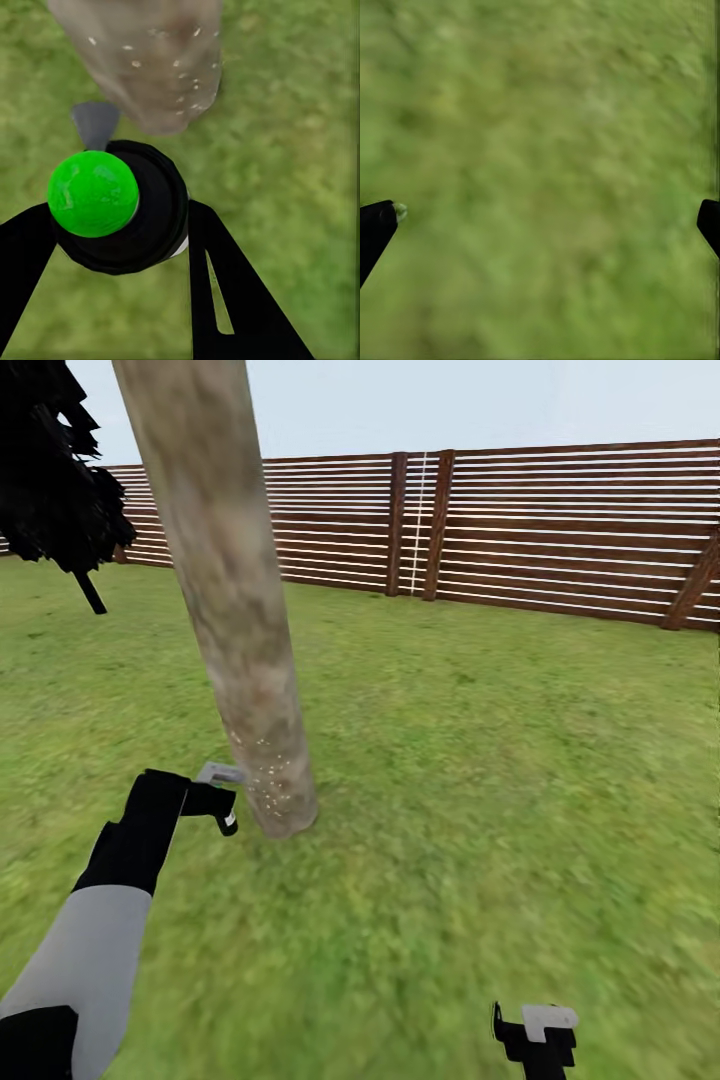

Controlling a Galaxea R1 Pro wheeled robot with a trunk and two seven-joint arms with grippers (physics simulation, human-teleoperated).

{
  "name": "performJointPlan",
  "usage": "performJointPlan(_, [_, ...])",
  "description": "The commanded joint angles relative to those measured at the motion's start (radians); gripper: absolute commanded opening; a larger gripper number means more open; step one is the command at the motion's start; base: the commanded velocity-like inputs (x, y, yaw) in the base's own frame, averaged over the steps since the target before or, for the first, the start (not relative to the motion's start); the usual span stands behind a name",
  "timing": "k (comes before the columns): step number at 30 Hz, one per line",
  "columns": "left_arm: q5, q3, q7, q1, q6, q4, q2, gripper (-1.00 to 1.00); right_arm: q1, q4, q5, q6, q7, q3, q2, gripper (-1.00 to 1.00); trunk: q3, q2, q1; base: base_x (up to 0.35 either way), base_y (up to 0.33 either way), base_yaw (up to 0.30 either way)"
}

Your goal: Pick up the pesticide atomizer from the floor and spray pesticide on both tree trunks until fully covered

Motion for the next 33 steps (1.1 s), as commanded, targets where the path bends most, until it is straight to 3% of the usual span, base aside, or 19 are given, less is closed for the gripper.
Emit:
performJointPlan(1, [0.001, -0.001, 0.0, 0.0, 0.0, 0.001, 0.001, -1.0, 0.0, 0.0, 0.0, 0.0, 0.0, 0.0, 0.0, 1.0, 0.0, 0.0, 0.0, 0.0, -0.274, 0.0])
performJointPlan(13, [-0.002, 0.006, 0.007, 0.003, -0.004, 0.016, 0.009, -1.0, 0.0, -0.001, 0.0, 0.0, 0.0, 0.0, 0.0, 1.0, 0.0, 0.0, 0.0, 0.0, -0.275, 0.006])
performJointPlan(23, [-0.004, 0.008, 0.01, 0.003, -0.004, 0.017, 0.009, -1.0, 0.0, -0.001, 0.0, 0.0, 0.0, 0.001, 0.0, 1.0, 0.0, 0.0, 0.0, 0.047, -0.275, 0.156])
performJointPlan(27, [-0.004, 0.01, 0.08, 0.016, -0.004, 0.019, 0.01, -1.0, 0.0, -0.001, 0.0, 0.0, 0.0, 0.001, 0.0, 1.0, 0.0, 0.0, 0.0, 0.085, -0.275, 0.001])
performJointPlan(33, [-0.002, 0.009, 0.094, 0.023, -0.003, 0.013, 0.003, -1.0, 0.0, -0.001, 0.0, 0.0, 0.0, 0.001, 0.0, 1.0, 0.0, 0.0, 0.0, 0.032, -0.274, 0.18])
